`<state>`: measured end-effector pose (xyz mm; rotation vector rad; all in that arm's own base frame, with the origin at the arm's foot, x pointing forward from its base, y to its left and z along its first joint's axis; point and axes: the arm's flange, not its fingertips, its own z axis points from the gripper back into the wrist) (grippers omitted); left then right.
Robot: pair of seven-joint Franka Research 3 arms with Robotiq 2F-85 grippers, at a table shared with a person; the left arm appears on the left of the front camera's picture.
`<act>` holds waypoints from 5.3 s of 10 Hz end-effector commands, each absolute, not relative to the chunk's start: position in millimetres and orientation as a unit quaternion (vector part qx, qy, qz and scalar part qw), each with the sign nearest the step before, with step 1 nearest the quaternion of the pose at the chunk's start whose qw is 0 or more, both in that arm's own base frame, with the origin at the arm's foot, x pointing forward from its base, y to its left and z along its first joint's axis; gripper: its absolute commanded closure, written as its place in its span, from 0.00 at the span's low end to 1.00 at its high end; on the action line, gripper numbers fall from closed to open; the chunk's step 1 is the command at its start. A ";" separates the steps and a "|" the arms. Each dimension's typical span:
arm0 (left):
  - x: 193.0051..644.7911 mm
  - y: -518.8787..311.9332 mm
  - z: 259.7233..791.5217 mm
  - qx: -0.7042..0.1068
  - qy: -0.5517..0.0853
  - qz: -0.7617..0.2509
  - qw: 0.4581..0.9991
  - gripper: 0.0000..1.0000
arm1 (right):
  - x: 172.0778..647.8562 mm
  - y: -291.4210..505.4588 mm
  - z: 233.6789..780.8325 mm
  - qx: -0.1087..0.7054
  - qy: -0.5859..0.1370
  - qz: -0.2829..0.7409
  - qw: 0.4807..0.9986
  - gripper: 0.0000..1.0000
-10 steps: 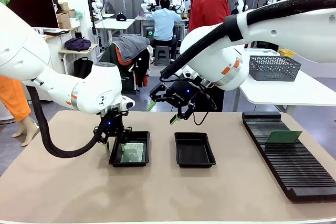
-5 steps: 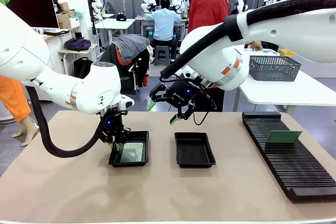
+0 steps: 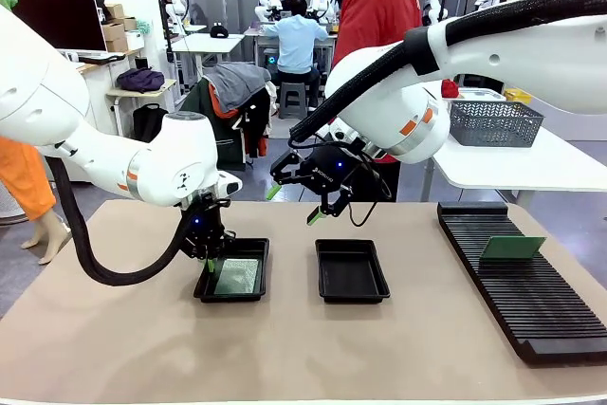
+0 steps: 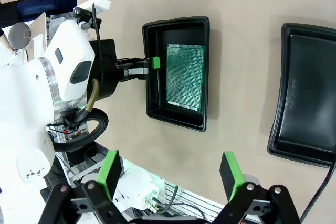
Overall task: Inspect and transfer BCBs to ESD trays.
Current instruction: Pick up the ESD tray and place it on the left side of the table.
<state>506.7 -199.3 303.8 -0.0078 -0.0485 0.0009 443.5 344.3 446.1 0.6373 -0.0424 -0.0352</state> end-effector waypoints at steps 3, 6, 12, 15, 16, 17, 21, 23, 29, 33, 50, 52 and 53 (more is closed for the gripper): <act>500.3 -188.2 299.6 -0.040 -0.016 -0.001 0.999 1.00 | 444.7 346.0 446.6 0.307 -0.023 -0.023 0.951 0.00; 507.2 -197.2 303.8 -0.013 -0.022 0.000 1.000 1.00 | 444.7 346.0 446.6 0.307 -0.023 -0.023 0.951 0.00; 508.1 -143.5 304.6 -0.101 -0.036 -0.015 0.994 0.97 | 444.7 346.0 446.6 0.307 -0.023 -0.023 0.951 0.00; 502.9 -104.1 312.0 -0.158 -0.048 -0.041 0.985 0.97 | 444.7 346.0 446.6 0.307 -0.023 -0.023 0.951 0.00; 498.9 -91.9 316.7 -0.166 -0.051 -0.046 0.984 0.97 | 444.7 346.0 446.6 0.307 -0.023 -0.023 0.951 0.00; 495.2 -77.3 323.5 -0.164 -0.053 -0.040 0.984 0.97 | 444.7 346.0 446.6 0.307 -0.023 -0.023 0.951 0.00; 483.8 -25.2 340.3 -0.137 -0.050 -0.045 0.988 0.97 | 444.7 346.0 446.6 0.307 -0.023 -0.023 0.951 0.00; 471.3 12.4 340.3 -0.120 -0.050 -0.038 0.991 0.97 | 444.7 346.0 446.6 0.307 -0.023 -0.023 0.951 0.00; 453.0 86.3 324.4 -0.110 -0.053 0.001 0.993 0.97 | 444.7 346.0 446.6 0.307 -0.023 -0.023 0.951 0.00; 455.9 87.8 310.1 -0.108 -0.070 0.007 0.992 0.97 | 444.7 346.0 446.6 0.307 -0.023 -0.023 0.951 0.00; 449.0 87.2 331.7 -0.080 -0.070 0.021 0.994 0.00 | 444.7 346.0 446.6 0.307 -0.023 -0.023 0.951 0.00; 443.1 88.5 349.1 -0.059 -0.074 0.021 0.995 0.14 | 444.7 346.0 446.6 0.307 -0.023 -0.023 0.951 0.00; 438.8 87.5 364.2 -0.041 -0.075 0.020 0.996 0.05 | 444.7 346.0 446.6 0.307 -0.023 -0.023 0.951 0.00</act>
